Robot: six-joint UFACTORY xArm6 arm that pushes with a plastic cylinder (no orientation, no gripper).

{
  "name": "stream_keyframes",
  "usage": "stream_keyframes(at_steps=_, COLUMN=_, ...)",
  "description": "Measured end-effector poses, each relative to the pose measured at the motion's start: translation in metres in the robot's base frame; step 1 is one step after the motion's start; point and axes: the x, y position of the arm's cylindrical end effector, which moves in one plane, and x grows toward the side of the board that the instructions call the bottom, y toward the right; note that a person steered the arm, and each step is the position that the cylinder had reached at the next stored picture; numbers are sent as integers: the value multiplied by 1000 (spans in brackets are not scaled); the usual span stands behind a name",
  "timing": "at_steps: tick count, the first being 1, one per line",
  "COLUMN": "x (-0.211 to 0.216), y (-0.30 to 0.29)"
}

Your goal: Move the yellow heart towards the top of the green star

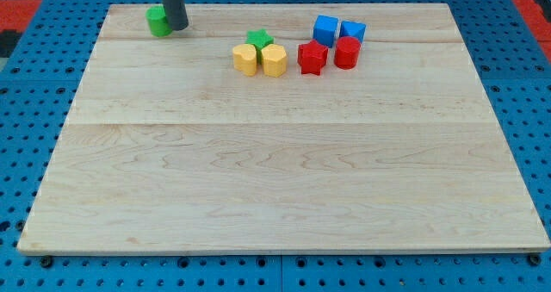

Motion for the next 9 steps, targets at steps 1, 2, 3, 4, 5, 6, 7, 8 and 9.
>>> stream_keyframes(at_steps=1, x=0, y=0)
stream_keyframes(at_steps=2, x=0, y=-1)
stream_keyframes(at_steps=3, x=0, y=6)
stream_keyframes(at_steps=4, x=0, y=6)
stream_keyframes(at_steps=5, x=-16, y=75)
stream_keyframes(at_steps=6, x=-35, y=166)
stream_keyframes(at_steps=7, x=-30, y=201)
stream_keyframes(at_steps=8, x=-6, y=226)
stream_keyframes(at_steps=9, x=37, y=174)
